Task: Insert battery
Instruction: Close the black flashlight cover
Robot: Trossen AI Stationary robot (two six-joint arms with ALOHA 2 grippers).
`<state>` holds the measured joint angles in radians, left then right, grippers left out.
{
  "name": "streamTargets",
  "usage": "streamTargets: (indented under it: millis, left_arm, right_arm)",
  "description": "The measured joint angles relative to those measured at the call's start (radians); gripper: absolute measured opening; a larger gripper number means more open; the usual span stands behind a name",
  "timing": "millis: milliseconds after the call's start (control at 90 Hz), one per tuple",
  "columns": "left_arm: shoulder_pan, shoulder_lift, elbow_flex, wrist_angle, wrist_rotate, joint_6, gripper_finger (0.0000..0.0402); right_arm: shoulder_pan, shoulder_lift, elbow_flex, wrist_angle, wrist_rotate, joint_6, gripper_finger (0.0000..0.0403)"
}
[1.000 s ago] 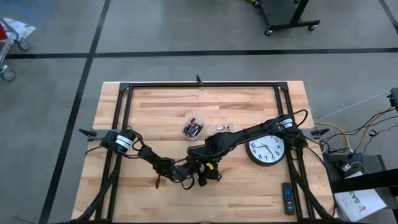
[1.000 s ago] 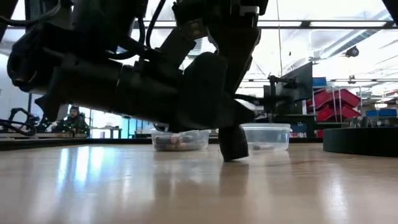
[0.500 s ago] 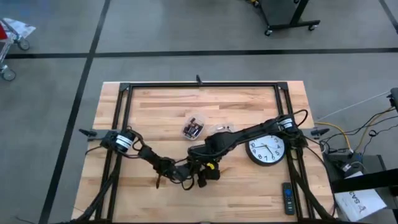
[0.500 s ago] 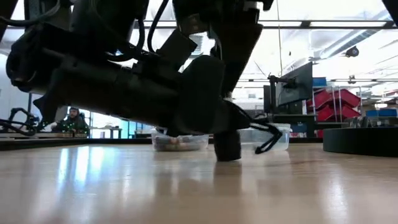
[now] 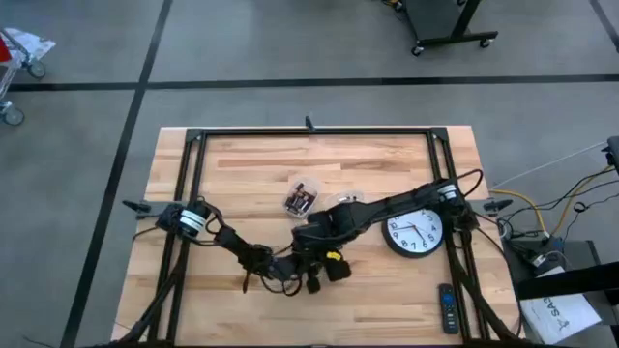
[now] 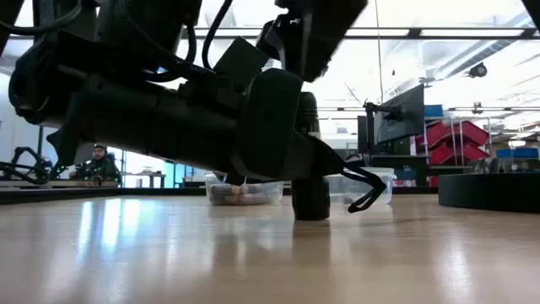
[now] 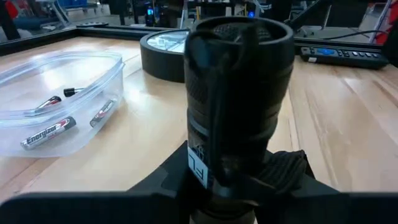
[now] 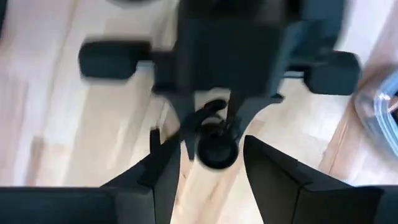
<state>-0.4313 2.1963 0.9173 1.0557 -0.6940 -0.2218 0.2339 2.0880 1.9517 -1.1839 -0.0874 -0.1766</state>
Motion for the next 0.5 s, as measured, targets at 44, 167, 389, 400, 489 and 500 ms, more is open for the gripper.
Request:
streamTargets:
  millis: [44, 167, 389, 400, 489, 500]
  left_arm:
    - [0.0, 0.0, 0.0, 0.0, 0.004, 0.0, 0.0093]
    - [0.0, 0.0, 0.0, 0.0, 0.005, -0.003, 0.0093]
    - [0.0, 0.0, 0.0, -0.001, 0.009, -0.002, 0.0093]
    - [0.0, 0.0, 0.0, -0.001, 0.009, -0.002, 0.0093]
    - [0.0, 0.0, 0.0, -0.001, 0.008, -0.002, 0.0093]
    - [0.0, 0.0, 0.0, -0.001, 0.008, -0.002, 0.0093]
  right_arm:
    - [0.002, 0.0, -0.008, 0.004, 0.001, -0.047, 0.0149]
    - [0.002, 0.0, -0.031, 0.021, 0.003, -0.15, 0.0144]
    - [-0.001, 0.005, -0.07, 0.046, 0.007, -0.235, 0.0132]
    - [-0.001, 0.005, -0.071, 0.05, 0.007, -0.235, 0.0132]
    - [-0.001, 0.004, -0.077, 0.063, 0.007, -0.234, 0.0126]
    - [-0.001, 0.004, -0.077, 0.063, 0.007, -0.233, 0.0125]
